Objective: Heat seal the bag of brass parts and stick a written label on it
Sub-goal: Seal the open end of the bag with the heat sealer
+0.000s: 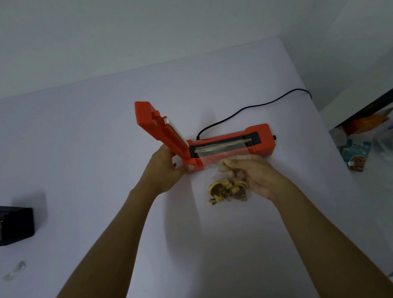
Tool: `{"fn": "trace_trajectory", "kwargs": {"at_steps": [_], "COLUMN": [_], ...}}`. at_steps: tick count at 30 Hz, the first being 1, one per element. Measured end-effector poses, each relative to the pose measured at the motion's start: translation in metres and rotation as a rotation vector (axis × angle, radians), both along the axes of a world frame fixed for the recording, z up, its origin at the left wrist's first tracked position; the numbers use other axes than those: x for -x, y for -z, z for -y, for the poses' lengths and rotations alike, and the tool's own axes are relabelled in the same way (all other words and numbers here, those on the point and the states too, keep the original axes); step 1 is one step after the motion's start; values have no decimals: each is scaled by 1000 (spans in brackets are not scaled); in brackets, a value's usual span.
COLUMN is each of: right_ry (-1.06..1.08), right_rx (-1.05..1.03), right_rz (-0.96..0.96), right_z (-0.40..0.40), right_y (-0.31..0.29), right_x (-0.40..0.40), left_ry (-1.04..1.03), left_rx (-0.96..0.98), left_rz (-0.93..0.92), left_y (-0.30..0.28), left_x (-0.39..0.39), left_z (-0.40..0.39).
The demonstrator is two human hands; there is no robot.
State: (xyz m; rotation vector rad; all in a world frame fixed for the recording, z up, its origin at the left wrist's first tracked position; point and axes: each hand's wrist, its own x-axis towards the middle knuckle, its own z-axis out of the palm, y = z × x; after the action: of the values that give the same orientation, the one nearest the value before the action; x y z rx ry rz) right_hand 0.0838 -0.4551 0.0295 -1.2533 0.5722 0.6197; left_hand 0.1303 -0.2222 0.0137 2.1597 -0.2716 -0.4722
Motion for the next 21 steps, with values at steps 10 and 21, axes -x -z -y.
{"fn": "trace_trajectory", "kwargs": {"at_steps": [10, 21], "right_ry": [27, 84], "right_rx": [-26, -111], "right_rz": [-3, -45], "right_z": [0, -1], "right_y": [-1, 3], "right_x": [-2, -2], "left_ry": [7, 36], "left_rx": [-18, -24], "left_rz": [28, 22], "left_y": [2, 4], "left_x": [0, 0], "left_z": [0, -1]}}
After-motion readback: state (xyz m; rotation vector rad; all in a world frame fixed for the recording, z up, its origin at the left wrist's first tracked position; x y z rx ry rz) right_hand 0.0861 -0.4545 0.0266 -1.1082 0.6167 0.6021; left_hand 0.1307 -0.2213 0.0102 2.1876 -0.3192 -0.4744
